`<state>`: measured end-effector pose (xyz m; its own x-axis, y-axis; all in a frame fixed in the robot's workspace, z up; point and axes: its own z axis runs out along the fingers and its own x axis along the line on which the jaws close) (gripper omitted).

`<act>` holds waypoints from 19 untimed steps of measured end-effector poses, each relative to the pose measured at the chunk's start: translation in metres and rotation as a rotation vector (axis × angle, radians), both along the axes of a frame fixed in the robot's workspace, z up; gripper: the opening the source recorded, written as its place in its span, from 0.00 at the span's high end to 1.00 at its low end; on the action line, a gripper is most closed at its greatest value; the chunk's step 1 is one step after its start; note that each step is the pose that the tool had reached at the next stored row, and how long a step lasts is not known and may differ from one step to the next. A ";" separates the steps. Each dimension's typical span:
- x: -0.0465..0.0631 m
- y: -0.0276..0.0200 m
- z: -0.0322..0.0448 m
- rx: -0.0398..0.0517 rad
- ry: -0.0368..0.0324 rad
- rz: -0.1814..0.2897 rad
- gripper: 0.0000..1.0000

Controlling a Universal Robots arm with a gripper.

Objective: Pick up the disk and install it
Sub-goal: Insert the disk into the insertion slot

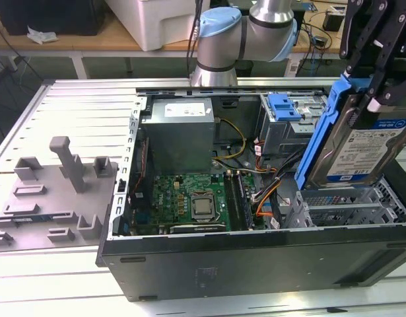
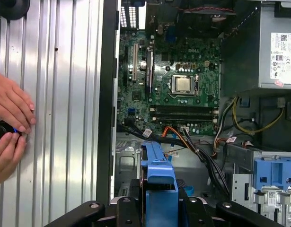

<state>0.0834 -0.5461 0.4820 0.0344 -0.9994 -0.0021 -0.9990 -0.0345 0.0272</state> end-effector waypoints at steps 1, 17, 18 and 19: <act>0.001 0.0000 -0.0006 0.0000 0.0000 0.000 0.63; 0.011 0.0000 -0.0065 0.0001 0.0000 -0.008 0.63; 0.011 0.0000 -0.0070 0.0000 -0.0001 -0.010 0.63; 0.011 0.0000 -0.0074 0.0000 0.0000 -0.011 0.63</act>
